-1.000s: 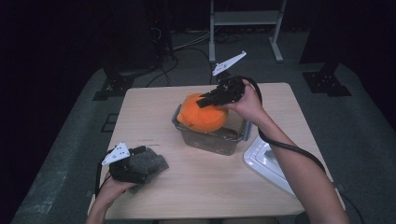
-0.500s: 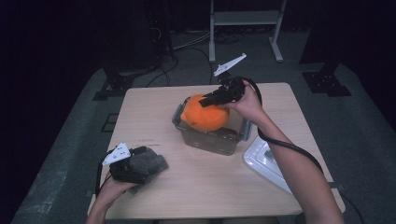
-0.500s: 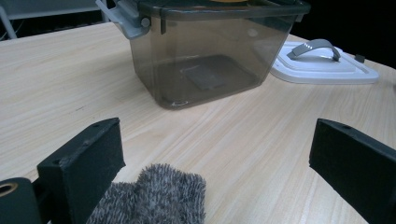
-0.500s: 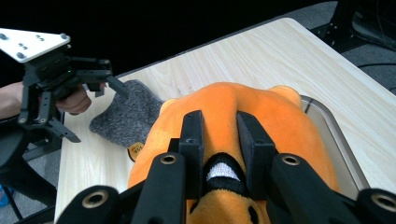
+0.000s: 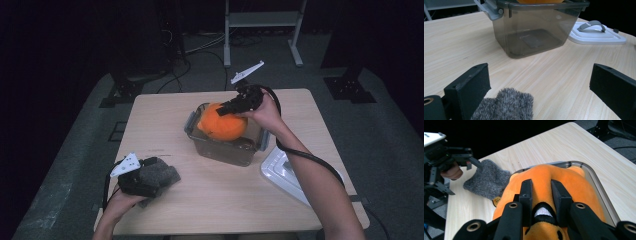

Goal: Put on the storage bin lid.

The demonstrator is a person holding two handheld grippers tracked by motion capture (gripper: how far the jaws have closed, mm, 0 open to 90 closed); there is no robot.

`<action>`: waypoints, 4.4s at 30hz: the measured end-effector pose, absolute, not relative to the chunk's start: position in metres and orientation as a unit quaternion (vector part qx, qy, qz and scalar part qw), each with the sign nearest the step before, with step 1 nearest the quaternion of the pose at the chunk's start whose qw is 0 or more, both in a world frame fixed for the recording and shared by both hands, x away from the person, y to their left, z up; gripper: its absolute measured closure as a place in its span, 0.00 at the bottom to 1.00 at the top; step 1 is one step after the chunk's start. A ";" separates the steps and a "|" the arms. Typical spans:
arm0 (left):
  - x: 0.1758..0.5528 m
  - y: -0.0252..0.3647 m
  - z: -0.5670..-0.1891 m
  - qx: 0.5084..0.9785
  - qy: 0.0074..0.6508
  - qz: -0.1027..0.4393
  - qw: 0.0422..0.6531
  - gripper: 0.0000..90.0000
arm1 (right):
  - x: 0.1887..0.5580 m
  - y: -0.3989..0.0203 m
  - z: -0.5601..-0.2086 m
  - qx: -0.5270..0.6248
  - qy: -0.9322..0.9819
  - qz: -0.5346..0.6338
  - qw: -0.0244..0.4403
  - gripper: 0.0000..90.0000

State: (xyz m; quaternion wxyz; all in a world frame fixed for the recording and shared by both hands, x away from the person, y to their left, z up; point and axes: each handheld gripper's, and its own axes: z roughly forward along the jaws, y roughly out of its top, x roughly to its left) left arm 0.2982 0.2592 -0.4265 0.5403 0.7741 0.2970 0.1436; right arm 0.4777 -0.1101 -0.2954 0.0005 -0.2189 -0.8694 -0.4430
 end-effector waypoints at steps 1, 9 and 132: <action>0.298 0.259 -0.427 0.774 0.297 0.144 0.540 0.03 | 0.478 -0.110 -0.295 -0.219 -0.869 -0.443 0.000 0.80; 0.298 0.260 -0.426 0.775 0.297 0.143 0.539 0.03 | 0.484 -0.111 -0.308 -0.228 -0.869 -0.440 0.005 0.80; 0.299 0.259 -0.427 0.775 0.297 0.141 0.540 0.03 | 0.475 -0.142 -0.328 -0.260 -0.862 -0.433 0.045 0.68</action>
